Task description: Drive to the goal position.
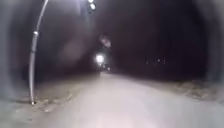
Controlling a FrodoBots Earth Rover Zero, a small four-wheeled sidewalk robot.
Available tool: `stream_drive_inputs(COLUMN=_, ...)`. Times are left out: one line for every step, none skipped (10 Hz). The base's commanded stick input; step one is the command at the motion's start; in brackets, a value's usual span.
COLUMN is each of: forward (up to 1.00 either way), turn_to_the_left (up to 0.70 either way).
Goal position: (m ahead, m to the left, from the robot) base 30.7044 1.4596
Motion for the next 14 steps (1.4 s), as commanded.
stream_drive_inputs(forward=1.00, turn_to_the_left=0.40)
stream_drive_inputs(forward=1.00, turn_to_the_left=0.40)
stream_drive_inputs(forward=1.00, turn_to_the_left=0.40)
stream_drive_inputs(forward=1.00, turn_to_the_left=0.38)
stream_drive_inputs(forward=1.00, turn_to_the_left=0.32)
stream_drive_inputs(forward=1.00, turn_to_the_left=0.00)
stream_drive_inputs(forward=1.00, turn_to_the_left=0.00)
stream_drive_inputs(forward=1.00, turn_to_the_left=0.00)
stream_drive_inputs(forward=1.00, turn_to_the_left=0.00)
stream_drive_inputs(forward=1.00, turn_to_the_left=0.00)
stream_drive_inputs(forward=1.00, turn_to_the_left=0.00)
stream_drive_inputs(forward=1.00, turn_to_the_left=0.00)
stream_drive_inputs(forward=1.00, turn_to_the_left=0.00)
stream_drive_inputs(forward=1.00, turn_to_the_left=0.00)
